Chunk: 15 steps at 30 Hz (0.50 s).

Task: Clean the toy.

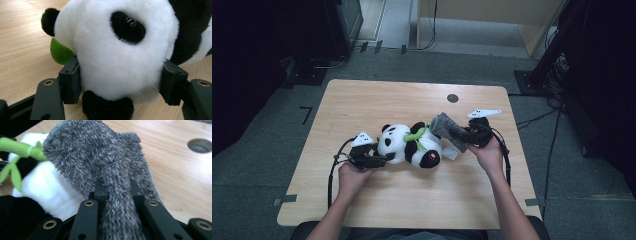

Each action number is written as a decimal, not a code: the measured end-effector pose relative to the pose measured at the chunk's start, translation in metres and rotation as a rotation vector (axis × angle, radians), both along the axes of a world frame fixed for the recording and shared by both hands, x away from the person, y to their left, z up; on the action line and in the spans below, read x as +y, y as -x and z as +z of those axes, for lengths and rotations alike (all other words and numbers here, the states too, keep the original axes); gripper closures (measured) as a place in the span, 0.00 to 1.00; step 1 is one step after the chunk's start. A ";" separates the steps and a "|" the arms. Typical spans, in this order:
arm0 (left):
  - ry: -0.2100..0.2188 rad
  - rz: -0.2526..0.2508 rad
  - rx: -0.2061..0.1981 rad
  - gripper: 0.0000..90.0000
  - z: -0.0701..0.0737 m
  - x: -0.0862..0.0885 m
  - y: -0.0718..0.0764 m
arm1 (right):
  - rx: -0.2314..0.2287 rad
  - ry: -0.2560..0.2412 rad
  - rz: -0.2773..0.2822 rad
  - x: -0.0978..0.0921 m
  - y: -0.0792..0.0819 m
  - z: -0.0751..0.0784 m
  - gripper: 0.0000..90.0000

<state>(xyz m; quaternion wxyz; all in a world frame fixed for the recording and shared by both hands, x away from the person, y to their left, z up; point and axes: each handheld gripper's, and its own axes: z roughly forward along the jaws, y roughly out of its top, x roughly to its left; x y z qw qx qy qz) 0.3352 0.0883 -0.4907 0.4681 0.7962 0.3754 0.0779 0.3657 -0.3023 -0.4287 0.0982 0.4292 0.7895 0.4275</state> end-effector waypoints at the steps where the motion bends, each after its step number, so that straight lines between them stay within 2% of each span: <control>1: 0.000 0.000 -0.003 0.35 0.000 0.000 0.000 | 0.007 0.006 -0.020 -0.005 0.000 0.000 0.84; 6: 0.002 0.001 -0.001 0.35 0.000 0.000 0.000 | -0.001 -0.017 -0.034 -0.010 0.001 0.006 0.85; 7: 0.004 0.002 0.000 0.35 0.000 0.000 0.000 | -0.010 -0.026 -0.033 -0.010 0.003 0.010 0.85; 8: 0.003 0.002 0.001 0.35 0.000 0.001 0.000 | -0.036 -0.045 -0.026 -0.008 0.006 0.021 0.85; 9: 0.003 0.002 0.001 0.35 0.000 0.001 0.000 | -0.036 -0.045 -0.026 -0.008 0.006 0.021 0.85; 10: 0.008 0.005 0.002 0.35 -0.001 0.001 0.000 | -0.056 -0.060 -0.018 -0.004 0.009 0.031 0.85; 11: 0.008 0.005 0.002 0.35 -0.001 0.001 0.000 | -0.056 -0.060 -0.018 -0.004 0.009 0.031 0.85; 12: 0.010 0.008 0.003 0.35 -0.001 0.000 0.000 | -0.071 -0.077 -0.003 0.003 0.012 0.041 0.85; 15: 0.014 0.011 0.003 0.34 -0.001 0.001 0.001 | -0.085 -0.078 0.041 0.018 0.013 0.051 0.85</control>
